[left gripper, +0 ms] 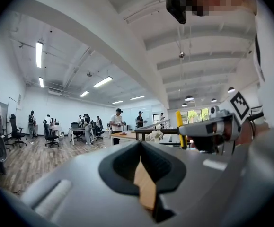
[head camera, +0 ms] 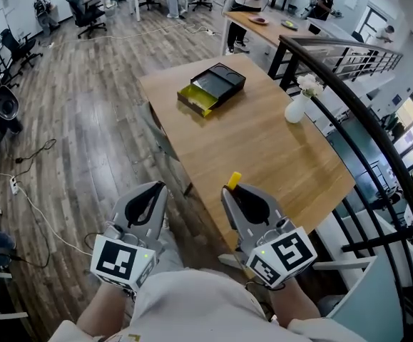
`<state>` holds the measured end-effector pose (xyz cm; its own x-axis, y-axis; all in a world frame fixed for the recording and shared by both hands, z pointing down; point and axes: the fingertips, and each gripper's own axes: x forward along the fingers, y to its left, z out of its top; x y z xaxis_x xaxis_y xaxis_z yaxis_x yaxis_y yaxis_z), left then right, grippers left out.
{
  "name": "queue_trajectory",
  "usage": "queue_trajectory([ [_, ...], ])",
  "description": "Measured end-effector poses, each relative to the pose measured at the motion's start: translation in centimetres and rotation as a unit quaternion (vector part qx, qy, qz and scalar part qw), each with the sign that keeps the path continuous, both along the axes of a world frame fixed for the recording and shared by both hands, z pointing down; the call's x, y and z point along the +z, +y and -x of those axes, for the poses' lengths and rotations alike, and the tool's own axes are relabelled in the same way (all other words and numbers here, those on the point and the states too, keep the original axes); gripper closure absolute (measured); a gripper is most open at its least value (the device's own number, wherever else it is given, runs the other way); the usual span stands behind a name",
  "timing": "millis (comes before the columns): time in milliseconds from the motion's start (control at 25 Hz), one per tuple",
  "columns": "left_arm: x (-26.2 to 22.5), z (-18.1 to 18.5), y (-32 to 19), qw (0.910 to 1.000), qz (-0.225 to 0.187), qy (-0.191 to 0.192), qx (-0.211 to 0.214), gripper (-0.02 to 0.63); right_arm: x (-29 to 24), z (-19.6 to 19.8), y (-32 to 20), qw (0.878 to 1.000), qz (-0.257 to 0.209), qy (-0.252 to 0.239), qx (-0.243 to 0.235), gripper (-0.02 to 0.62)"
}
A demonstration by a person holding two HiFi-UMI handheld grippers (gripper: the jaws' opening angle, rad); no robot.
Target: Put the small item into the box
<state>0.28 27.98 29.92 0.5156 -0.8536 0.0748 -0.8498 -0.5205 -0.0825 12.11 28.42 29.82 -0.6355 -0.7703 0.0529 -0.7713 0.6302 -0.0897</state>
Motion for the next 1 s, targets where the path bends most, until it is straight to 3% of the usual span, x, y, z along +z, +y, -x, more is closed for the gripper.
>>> queue_trajectory([
  [600,0.1,4.8,-15.0,0.9998,0.015,0.002,0.013,0.603,0.4,4.3,-14.2,0.999,0.022,0.026,0.026,0.556],
  [1000,-0.4,8.2,-28.2,0.9972,0.047,0.01,0.057,0.603,-0.7,8.2,-26.7,0.997,0.04,0.03,0.064,0.555],
])
